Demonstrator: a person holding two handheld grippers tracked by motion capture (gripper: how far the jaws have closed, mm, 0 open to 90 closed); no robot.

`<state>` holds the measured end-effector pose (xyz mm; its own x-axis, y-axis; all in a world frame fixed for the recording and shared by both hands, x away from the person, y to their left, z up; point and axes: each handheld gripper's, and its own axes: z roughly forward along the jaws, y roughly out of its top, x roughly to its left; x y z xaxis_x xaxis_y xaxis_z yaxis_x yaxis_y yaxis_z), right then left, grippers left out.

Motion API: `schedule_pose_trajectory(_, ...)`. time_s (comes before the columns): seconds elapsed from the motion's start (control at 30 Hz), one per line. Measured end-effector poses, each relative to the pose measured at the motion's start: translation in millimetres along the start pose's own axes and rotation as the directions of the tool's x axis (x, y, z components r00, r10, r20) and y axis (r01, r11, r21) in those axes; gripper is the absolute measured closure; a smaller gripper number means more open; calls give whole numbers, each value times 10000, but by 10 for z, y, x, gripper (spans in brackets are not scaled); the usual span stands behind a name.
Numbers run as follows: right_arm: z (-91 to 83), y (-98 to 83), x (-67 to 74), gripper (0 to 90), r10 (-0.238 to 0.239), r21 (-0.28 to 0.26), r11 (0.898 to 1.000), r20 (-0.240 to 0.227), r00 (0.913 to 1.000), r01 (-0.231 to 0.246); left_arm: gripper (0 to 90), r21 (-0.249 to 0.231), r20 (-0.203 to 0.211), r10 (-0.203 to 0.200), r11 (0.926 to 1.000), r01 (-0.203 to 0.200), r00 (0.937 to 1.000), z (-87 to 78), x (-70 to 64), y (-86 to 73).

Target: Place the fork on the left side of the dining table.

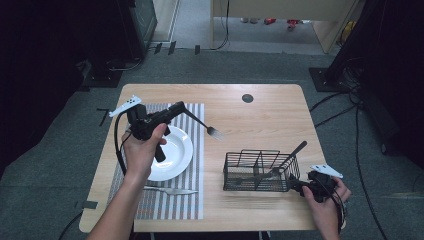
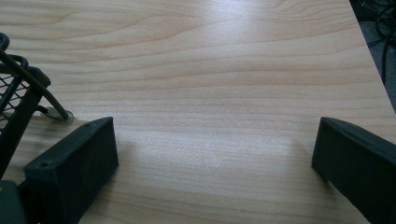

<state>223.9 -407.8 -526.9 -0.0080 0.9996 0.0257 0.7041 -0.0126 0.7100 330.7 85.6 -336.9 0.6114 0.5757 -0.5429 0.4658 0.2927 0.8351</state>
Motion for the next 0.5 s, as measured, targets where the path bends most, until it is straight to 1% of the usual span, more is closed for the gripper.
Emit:
schedule_pose_trajectory(0.07, -1, 0, 0, 0, 4, 10, 10000, 0, 10000, -4, 886, -183, -163, -381, 9991, 379, 9991, 2, 168, -23)
schedule_pose_trajectory(0.1, -1, 0, 0, 0, 4, 10, 10000, 0, 10000, -4, 886, -344, -376, -610, 9976, 598, 9974, -1, 285, -39)
schedule_pose_trajectory(0.13, -1, 0, 0, 0, 4, 10, 10000, 0, 10000, -4, 886, -344, -376, -610, 9976, 598, 9974, -1, 285, -39)
schedule_pose_trajectory(0.17, -1, 0, 0, 0, 3, 11, 10000, 2, 10000, -3, 886, -504, -716, -655, 9968, 620, 9953, -3, 405, -56)
schedule_pose_trajectory(0.2, -1, 0, 1, 0, 9, 15, 10000, 1, 10000, -9, 885, -569, -903, -689, 9963, 639, 9935, -8, 468, -63)
schedule_pose_trajectory(0.27, 0, 0, 0, 0, 0, 8, 10000, 0, 10000, 0, 885, -817, -1217, -906, 9934, 810, 9884, -12, 591, -78)
schedule_pose_trajectory(0.3, 0, 1, 0, 0, 3, 9, 10000, 1, 10000, -3, 885, -817, -1217, -906, 9934, 810, 9884, -12, 591, -78)
schedule_pose_trajectory(0.33, 0, 0, 0, 0, -2, 6, 10000, 0, 10000, 2, 886, -993, -1342, -1107, 9902, 978, 9847, -12, 727, -87)
schedule_pose_trajectory(0.37, 0, 0, 0, 0, 1, 9, 10000, 0, 10000, -1, 886, -1083, -1477, -1206, 9885, 1051, 9817, -8, 786, -93)
schedule_pose_trajectory(0.4, 0, 0, 0, 0, 1, 9, 10000, 0, 10000, -1, 886, -1083, -1477, -1206, 9885, 1051, 9817, -8, 786, -93)
schedule_pose_trajectory(0.43, 0, 0, 0, 0, -3, 7, 10000, 0, 10000, 3, 886, -1128, -1646, -1193, 9884, 1015, 9791, -3, 842, -100)
schedule_pose_trajectory(0.47, 0, 0, 0, 0, 2, 10, 10000, 0, 10000, -2, 886, -1159, -1955, -1276, 9876, 1063, 9724, 11, 953, -115)
schedule_pose_trajectory(0.5, 0, 0, 0, 0, -1, 7, 10000, 0, 10000, 1, 886, -1163, -2024, -1378, 9864, 1159, 9696, 18, 1013, -122)
